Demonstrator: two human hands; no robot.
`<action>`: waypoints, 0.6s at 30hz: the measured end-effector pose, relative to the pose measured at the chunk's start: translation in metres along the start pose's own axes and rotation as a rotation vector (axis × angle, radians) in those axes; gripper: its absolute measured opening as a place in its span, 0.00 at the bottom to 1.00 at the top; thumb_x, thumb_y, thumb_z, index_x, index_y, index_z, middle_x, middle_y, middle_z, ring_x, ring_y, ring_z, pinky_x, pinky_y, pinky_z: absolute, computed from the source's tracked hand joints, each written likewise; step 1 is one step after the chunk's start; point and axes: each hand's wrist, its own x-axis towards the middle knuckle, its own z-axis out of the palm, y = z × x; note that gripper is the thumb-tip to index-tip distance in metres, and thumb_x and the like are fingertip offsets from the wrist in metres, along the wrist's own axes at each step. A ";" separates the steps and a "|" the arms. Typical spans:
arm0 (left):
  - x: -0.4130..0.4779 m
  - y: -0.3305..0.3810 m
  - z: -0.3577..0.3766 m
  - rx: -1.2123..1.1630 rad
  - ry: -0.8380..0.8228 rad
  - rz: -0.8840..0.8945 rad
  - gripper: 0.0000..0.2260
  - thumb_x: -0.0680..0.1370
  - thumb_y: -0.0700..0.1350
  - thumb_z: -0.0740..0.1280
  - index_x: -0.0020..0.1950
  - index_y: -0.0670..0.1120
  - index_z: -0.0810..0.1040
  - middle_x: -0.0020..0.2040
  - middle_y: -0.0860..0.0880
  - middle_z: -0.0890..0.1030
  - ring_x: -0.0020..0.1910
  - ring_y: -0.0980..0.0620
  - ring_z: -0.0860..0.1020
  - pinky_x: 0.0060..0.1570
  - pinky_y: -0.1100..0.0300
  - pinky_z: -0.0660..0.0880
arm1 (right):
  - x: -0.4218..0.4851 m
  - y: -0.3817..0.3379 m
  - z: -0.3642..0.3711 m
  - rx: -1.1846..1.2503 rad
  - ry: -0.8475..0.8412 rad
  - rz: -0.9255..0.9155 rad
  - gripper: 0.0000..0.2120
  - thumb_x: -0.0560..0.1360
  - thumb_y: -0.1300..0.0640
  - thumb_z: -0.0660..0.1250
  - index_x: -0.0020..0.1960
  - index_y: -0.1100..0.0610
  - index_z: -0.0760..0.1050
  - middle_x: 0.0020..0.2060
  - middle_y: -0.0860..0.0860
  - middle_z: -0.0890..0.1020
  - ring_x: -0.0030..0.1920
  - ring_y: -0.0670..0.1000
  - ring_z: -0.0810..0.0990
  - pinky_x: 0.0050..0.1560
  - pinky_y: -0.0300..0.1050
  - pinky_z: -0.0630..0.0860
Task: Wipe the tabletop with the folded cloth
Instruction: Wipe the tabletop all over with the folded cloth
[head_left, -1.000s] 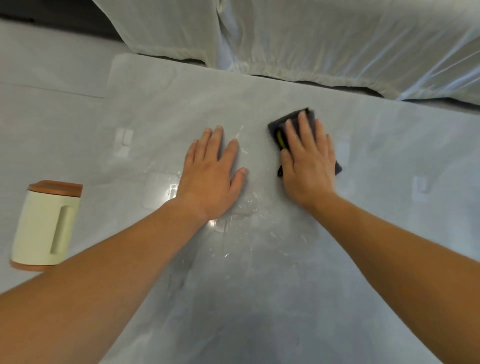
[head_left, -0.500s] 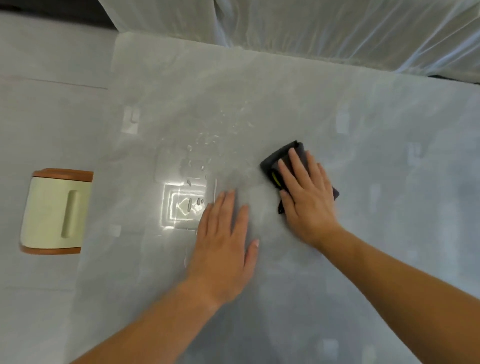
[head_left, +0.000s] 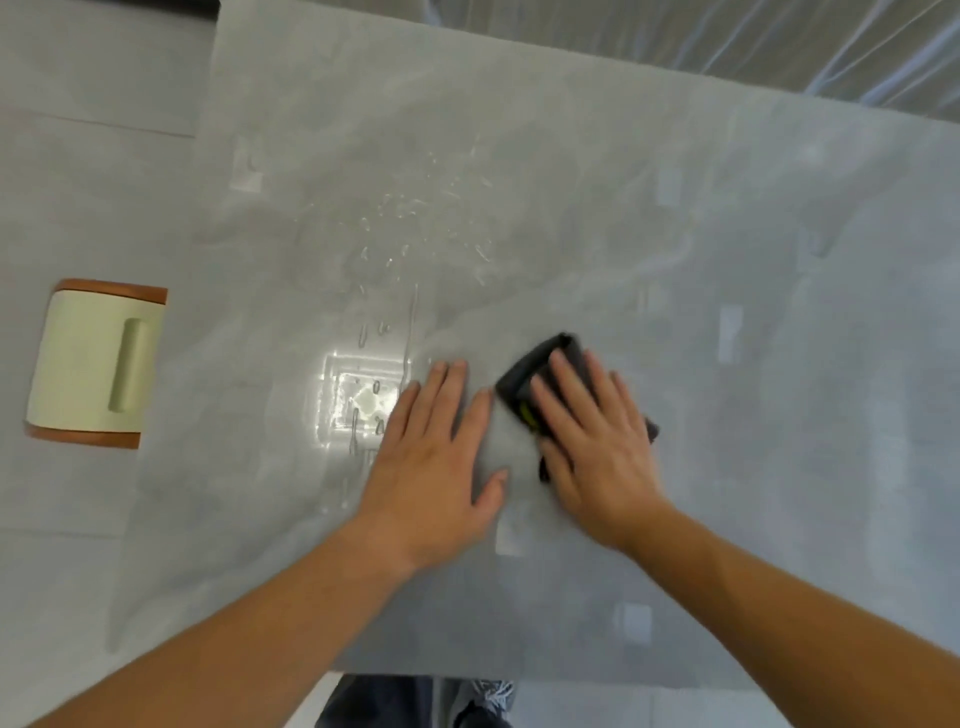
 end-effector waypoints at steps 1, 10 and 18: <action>-0.004 0.000 -0.002 -0.004 0.002 0.002 0.34 0.77 0.60 0.56 0.79 0.44 0.60 0.81 0.40 0.51 0.81 0.43 0.47 0.76 0.43 0.50 | -0.020 0.004 -0.001 -0.027 -0.059 -0.091 0.27 0.82 0.50 0.56 0.80 0.52 0.60 0.81 0.52 0.56 0.81 0.61 0.51 0.77 0.64 0.54; -0.071 0.030 0.019 0.021 0.011 -0.052 0.30 0.80 0.57 0.54 0.79 0.44 0.60 0.81 0.40 0.53 0.80 0.42 0.48 0.77 0.43 0.48 | -0.023 0.015 -0.005 0.061 0.064 0.381 0.28 0.81 0.50 0.52 0.81 0.50 0.58 0.81 0.50 0.53 0.81 0.58 0.47 0.79 0.59 0.45; -0.125 0.028 0.028 0.047 -0.023 -0.130 0.28 0.81 0.57 0.53 0.79 0.46 0.60 0.81 0.39 0.53 0.80 0.41 0.48 0.78 0.47 0.43 | -0.115 -0.010 0.015 -0.052 -0.078 -0.215 0.29 0.79 0.53 0.60 0.79 0.50 0.62 0.80 0.51 0.58 0.81 0.59 0.52 0.78 0.63 0.52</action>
